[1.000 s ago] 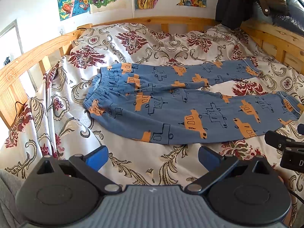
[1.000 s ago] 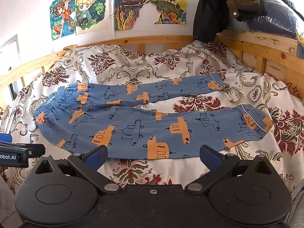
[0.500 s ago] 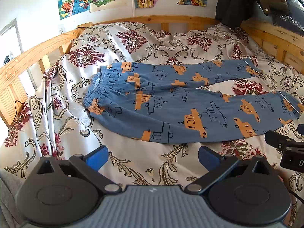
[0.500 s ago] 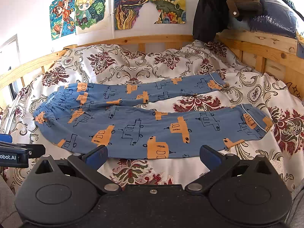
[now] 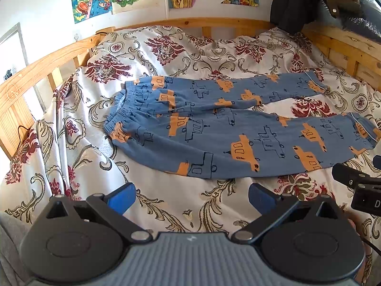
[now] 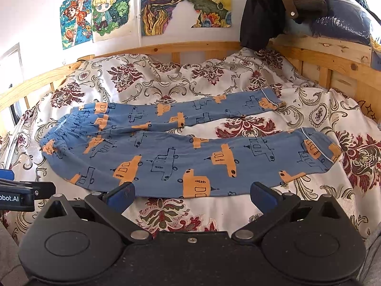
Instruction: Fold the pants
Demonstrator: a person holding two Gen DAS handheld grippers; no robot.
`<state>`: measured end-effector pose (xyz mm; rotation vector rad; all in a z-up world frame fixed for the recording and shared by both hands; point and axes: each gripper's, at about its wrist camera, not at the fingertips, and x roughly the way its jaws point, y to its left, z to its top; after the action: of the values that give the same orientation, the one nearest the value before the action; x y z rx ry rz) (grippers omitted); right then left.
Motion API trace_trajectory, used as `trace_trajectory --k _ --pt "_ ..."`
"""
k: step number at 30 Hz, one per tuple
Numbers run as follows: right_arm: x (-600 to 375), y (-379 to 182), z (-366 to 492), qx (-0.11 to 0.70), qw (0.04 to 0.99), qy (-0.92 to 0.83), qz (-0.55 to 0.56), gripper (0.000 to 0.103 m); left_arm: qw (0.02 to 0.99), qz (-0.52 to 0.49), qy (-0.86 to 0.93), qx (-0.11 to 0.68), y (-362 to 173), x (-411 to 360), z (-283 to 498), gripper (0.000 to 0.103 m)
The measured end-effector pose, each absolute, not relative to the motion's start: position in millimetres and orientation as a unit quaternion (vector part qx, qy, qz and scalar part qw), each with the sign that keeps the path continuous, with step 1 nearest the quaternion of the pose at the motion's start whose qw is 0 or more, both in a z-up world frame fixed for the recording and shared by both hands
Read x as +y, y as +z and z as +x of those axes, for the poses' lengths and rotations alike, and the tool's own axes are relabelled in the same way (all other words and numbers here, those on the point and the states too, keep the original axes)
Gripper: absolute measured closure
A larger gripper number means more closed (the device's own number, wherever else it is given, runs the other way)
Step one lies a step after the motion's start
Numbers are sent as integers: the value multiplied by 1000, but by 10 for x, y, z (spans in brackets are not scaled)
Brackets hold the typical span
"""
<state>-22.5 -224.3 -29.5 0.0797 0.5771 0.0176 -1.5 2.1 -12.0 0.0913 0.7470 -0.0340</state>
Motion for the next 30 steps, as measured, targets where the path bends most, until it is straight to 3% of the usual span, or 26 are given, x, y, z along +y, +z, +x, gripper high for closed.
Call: trace_trajectory --k 16,22,30 --pt "-2364 -195 80 305 950 33 50 0 916 26 -35 400 73 62 291 0" --pt "-2420 -201 542 346 932 103 15 1 919 68 -41 385 222 158 803 0" --pt "-2405 -178 1158 324 930 170 -29 0 923 89 -47 371 237 340 1699 0"
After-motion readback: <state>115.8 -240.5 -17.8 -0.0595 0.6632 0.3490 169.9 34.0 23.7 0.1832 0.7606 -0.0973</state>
